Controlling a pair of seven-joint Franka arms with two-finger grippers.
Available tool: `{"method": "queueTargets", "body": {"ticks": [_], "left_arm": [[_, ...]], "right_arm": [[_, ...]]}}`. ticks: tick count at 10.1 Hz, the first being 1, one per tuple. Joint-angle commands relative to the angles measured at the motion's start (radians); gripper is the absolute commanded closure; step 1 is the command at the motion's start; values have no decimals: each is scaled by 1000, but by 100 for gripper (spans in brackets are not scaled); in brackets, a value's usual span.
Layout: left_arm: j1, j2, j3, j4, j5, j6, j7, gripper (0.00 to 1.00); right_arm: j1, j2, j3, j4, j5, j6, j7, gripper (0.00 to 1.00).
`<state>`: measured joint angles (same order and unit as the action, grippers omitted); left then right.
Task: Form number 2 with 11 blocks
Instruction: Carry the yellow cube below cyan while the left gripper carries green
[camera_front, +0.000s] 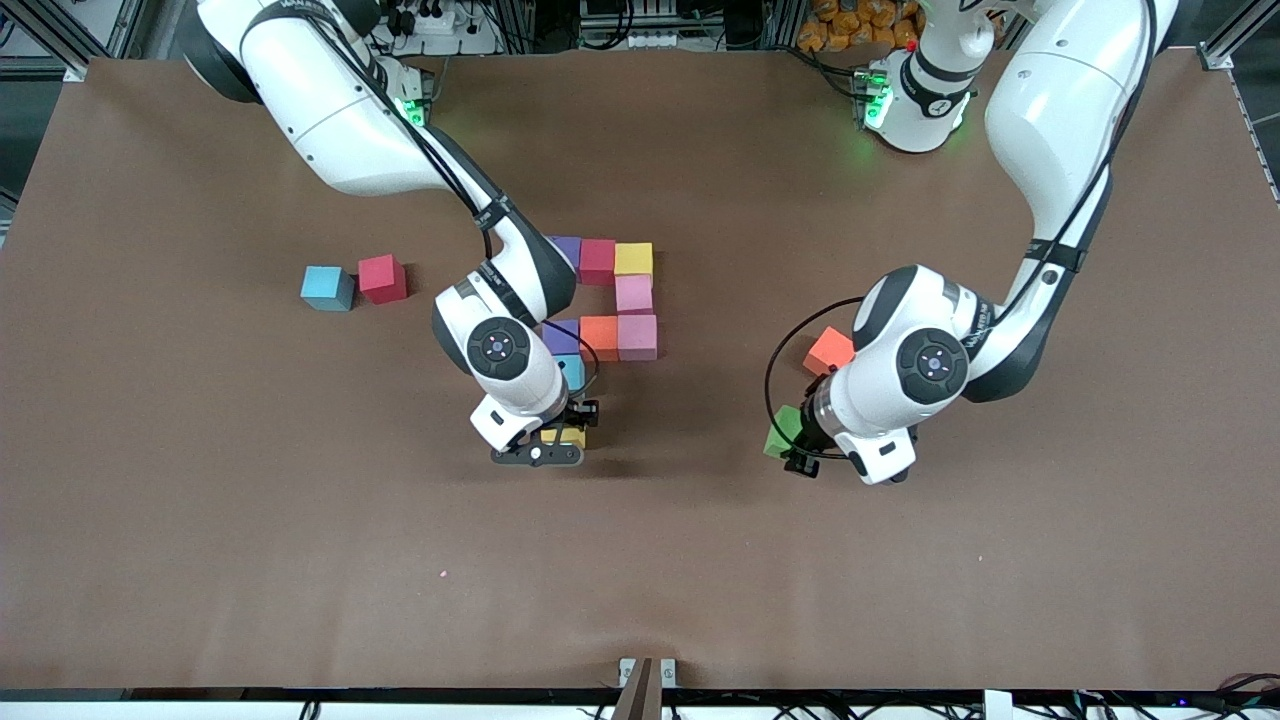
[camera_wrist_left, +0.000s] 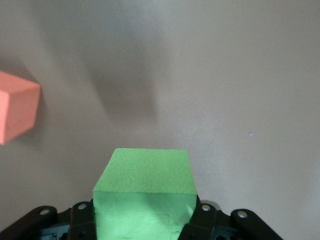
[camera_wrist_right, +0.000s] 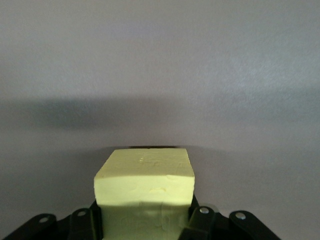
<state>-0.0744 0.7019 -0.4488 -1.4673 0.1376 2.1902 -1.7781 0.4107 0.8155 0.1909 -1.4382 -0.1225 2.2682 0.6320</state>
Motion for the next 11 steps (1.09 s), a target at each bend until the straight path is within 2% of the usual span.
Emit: {"method": "queueTargets", "body": {"ticks": [1,4,7,11], "left_arm": [[-22,31,13,27,-12,46,-72,63],[-70,48,34,37,-10,84,-151,63],[-169,70,122,64,-12,109,-236,63],[-179,82,127,70,-13,132,-271,63]], "right_arm": [[10,-6,-10,-11,-11,-4,25,80],[10,-6,-10,-11,-12,-33,25,80],[10,2,-10,-13,-6,-33,49,80],[11,2,-8,-13,1,-30,55,80]]}}
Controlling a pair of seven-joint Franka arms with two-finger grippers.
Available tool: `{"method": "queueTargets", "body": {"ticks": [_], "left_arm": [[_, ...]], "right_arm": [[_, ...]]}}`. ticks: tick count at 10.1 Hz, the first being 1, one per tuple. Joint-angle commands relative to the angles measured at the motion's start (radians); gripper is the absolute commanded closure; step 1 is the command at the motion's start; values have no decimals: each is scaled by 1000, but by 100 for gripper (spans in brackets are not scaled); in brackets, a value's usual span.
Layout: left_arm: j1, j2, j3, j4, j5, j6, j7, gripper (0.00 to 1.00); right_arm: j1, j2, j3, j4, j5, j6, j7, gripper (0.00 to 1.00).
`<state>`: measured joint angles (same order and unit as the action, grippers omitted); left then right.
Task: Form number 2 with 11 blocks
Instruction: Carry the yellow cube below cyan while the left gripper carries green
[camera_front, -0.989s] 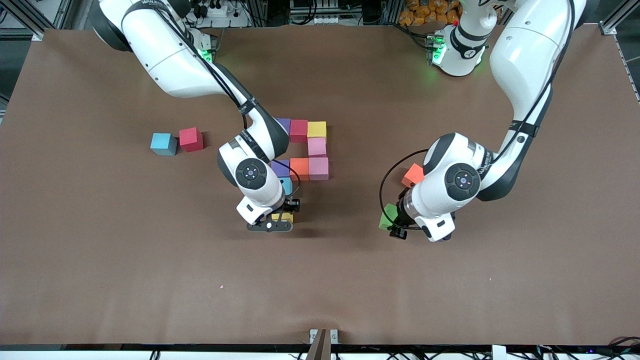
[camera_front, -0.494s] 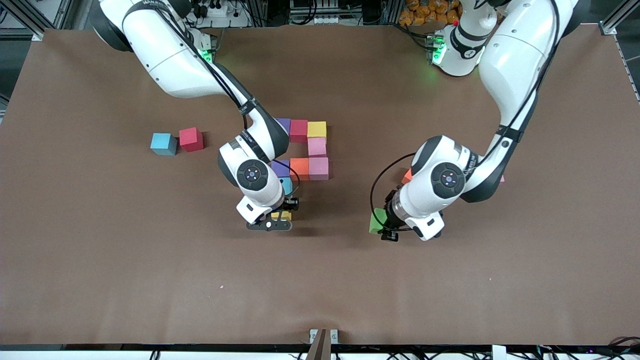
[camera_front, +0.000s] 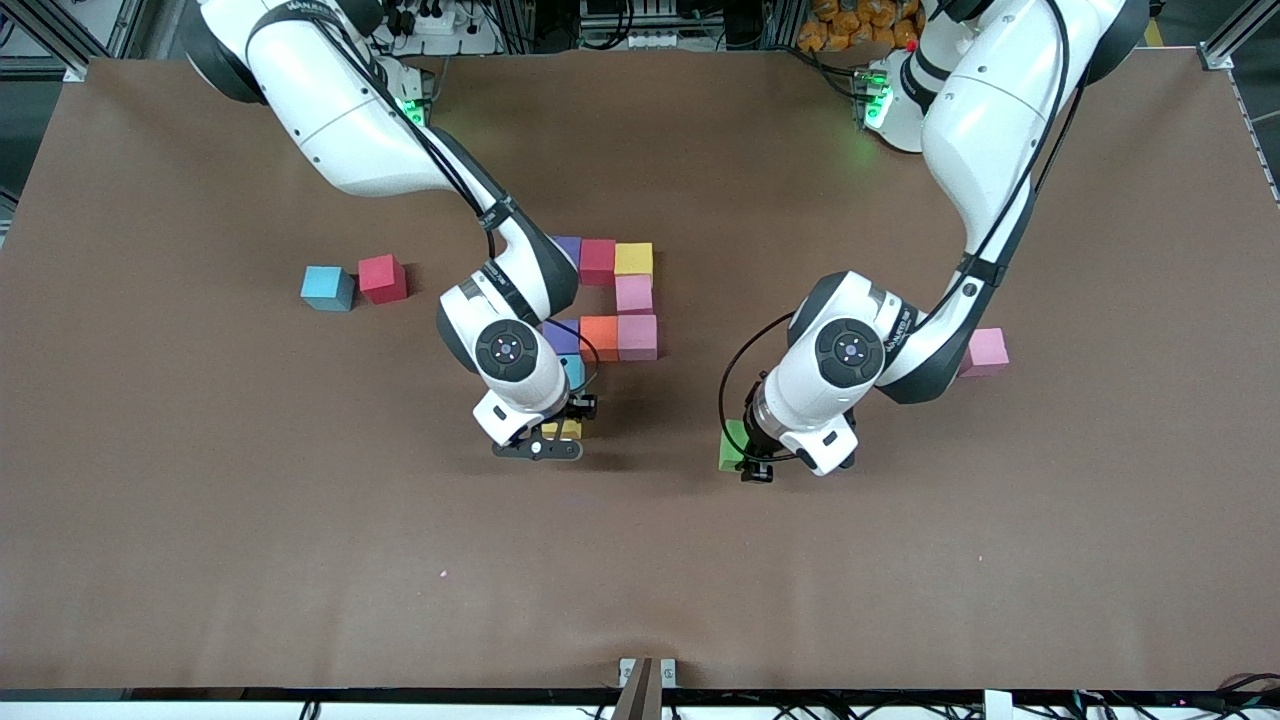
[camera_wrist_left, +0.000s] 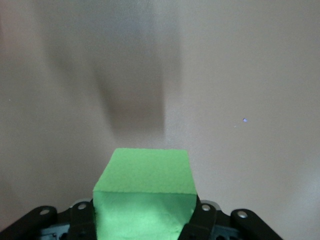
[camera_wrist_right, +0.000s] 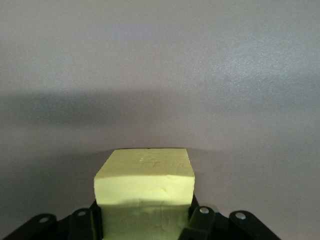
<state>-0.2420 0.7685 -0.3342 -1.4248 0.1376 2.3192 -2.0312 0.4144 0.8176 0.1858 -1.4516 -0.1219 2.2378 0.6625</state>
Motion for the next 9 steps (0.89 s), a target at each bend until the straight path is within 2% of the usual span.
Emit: {"method": "queueTargets", "body": {"ticks": [1,4,5,6,7,9], "left_arm": [[-16,15,12,27,-13,3,-20,63],[-22,26,12,29,-13,15,-21,63],[-34,28,14,33,-12,16,-39,63],[-45,28,24,34,-12,16,-55,63],[-66,40,43,47,-12,16,-64,63],[-123,72,96,89,-13,16,-107,62]], "right_arm": [[7,0,-3,2,2,2,28,80],[11,2,-3,0,2,8,32,78],[12,2,-3,0,1,8,32,67],[12,2,-3,0,1,8,32,24],[12,2,-3,0,1,9,32,0],[12,-8,3,2,-1,6,31,0]]}}
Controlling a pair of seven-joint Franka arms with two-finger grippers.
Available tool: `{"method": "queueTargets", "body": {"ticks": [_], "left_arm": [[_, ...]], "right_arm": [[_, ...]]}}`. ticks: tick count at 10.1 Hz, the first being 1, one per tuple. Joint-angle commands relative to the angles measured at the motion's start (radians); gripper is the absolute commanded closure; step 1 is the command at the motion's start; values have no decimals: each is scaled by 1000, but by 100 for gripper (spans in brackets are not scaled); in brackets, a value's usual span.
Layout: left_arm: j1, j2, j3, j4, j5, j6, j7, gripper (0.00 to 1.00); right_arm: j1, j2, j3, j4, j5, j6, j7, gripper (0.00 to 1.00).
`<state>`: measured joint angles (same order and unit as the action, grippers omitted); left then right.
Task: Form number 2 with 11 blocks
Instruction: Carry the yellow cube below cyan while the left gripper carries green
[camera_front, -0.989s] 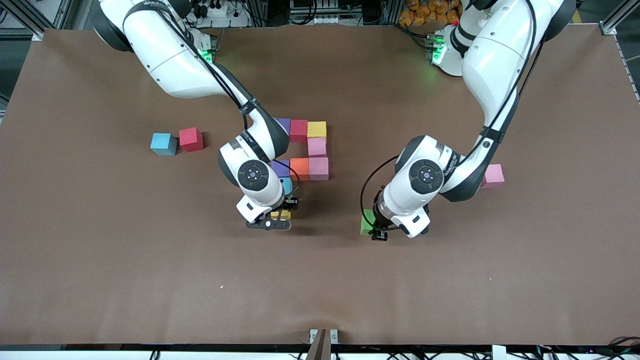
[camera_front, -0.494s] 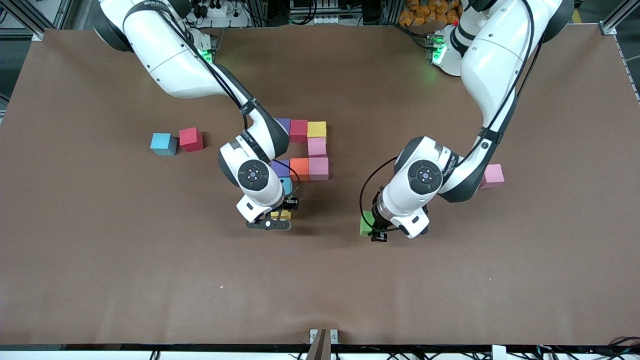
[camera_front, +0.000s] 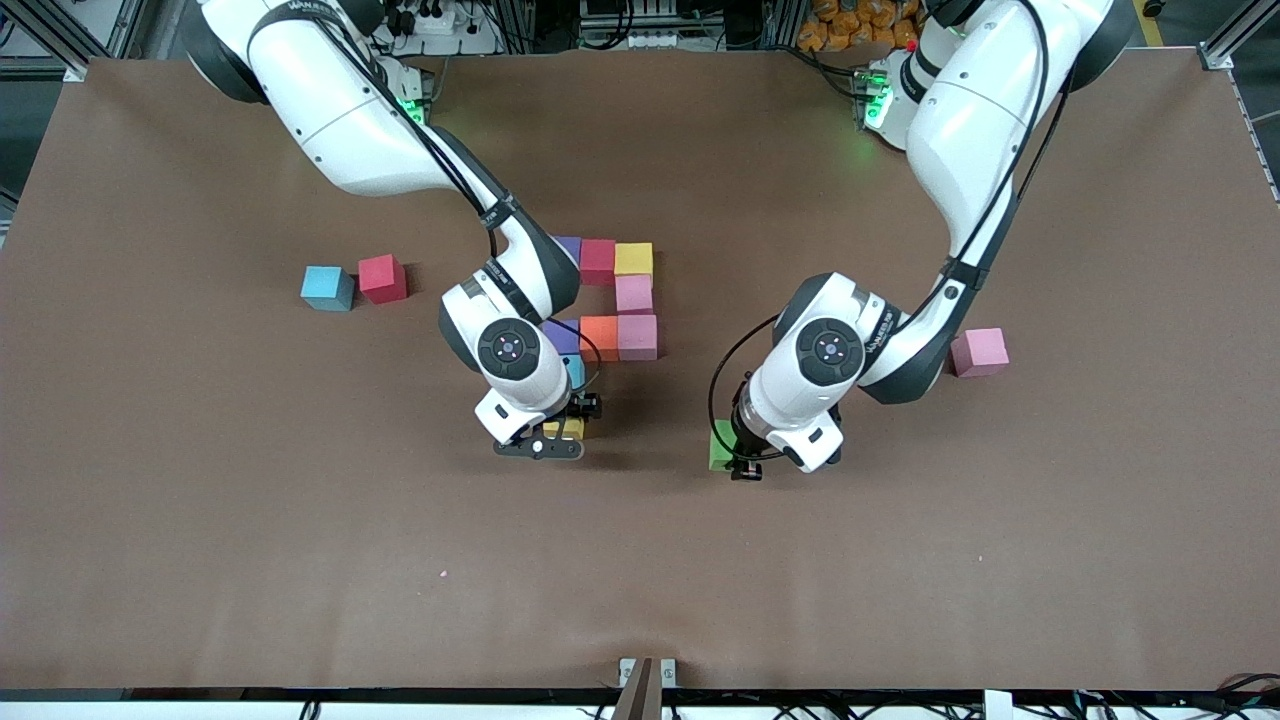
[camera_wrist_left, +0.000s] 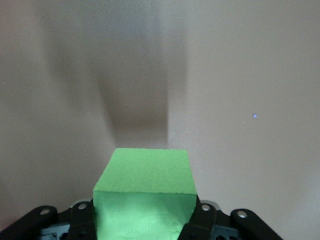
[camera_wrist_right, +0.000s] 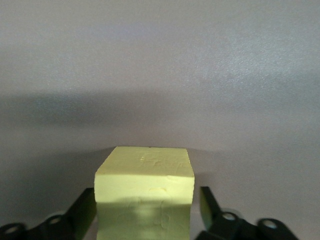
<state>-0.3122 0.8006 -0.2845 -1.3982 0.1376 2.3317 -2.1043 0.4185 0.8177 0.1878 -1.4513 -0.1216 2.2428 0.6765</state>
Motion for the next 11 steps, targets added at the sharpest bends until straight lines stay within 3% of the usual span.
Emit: {"method": "queueTargets", "body": {"ticks": [1,5,9,11], "left_arm": [[-79,48,60,77,-13,3,-57,62],[-114,90,62,131,-13,3,-100,63],[-163,114,62,157,-13,3,-172,62],[-186,138,64,175,-15,5,-221,62]], "right_arm": [[2,-15,2,5,-3,1,5,0],[-41,-185,2,-29,-1,-52,-89,0],[-222,-501,7,-254,55,-54,-216,0],[-279,-644,4,-325,59,-130,-346,0]]}}
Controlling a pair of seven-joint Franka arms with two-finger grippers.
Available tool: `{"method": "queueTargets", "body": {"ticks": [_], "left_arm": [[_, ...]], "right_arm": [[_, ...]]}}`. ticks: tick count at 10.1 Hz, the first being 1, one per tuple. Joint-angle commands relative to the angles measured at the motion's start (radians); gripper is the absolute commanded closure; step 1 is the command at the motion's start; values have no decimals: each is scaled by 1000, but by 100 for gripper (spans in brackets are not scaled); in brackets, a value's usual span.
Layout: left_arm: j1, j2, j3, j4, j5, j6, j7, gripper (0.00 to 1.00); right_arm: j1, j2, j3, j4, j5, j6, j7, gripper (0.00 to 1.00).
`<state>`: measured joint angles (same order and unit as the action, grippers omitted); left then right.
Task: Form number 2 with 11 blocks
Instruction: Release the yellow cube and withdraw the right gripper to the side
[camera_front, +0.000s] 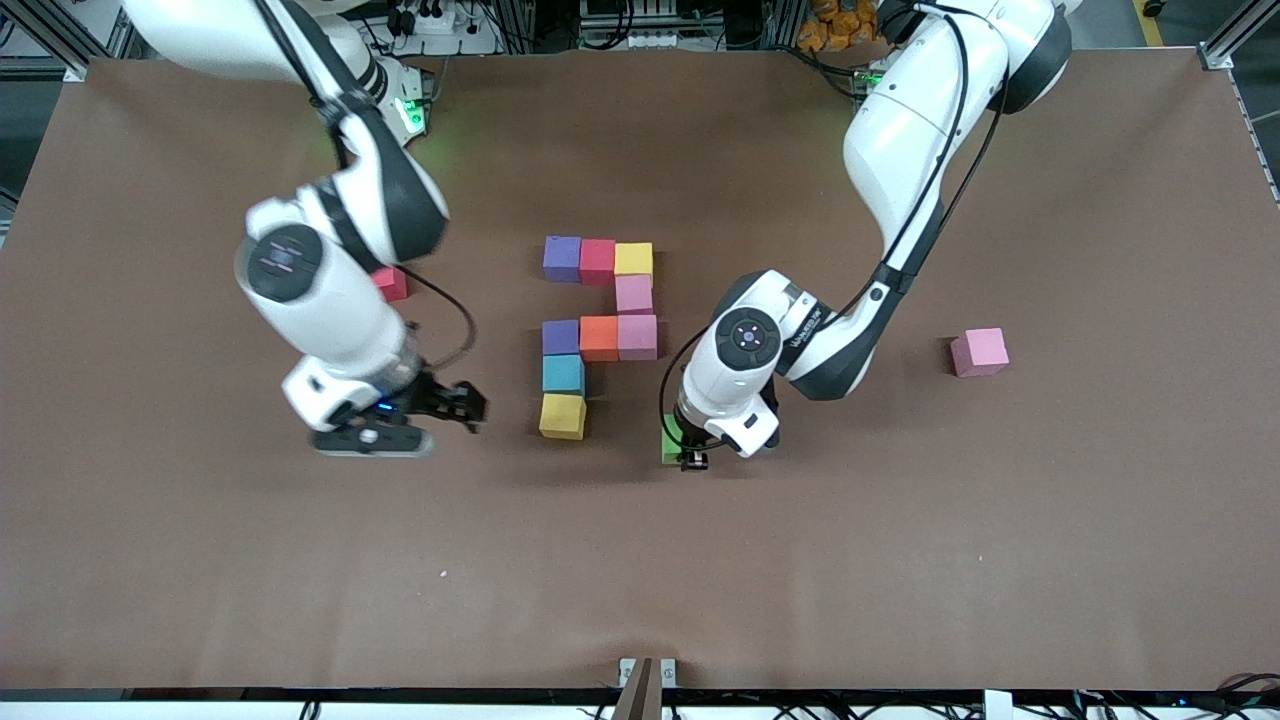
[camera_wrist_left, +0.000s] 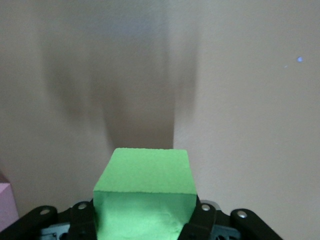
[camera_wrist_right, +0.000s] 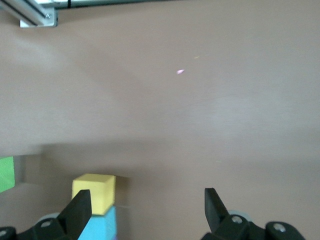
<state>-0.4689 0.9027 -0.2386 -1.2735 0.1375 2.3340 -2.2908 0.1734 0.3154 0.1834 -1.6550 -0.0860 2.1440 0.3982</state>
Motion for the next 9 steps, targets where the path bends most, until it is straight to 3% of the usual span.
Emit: {"method": "queueTargets", "body": {"ticks": [1,3,4,6,9], "left_arm": [[-48,56,27,77,-15,2,-65,62],[-71,74,41,103,-15,2,-119,62],[-79,76,45,109,-15,2,-143,62],[-92,85,45,117,-15,31,-164,62],[-117,97,45,128,-15,62,-164,62]], "right_arm": [[-69,-201,2,-132,23,-85,-105,0],[-155,-281,-15,-134,22,-235,-262,0],[-161,-314,-53,-132,22,-306,-269,0],[-167,-377,-104,-128,18,-366,-282,0],[-222,-412,-111,-105,22,-423,-317,0]]}}
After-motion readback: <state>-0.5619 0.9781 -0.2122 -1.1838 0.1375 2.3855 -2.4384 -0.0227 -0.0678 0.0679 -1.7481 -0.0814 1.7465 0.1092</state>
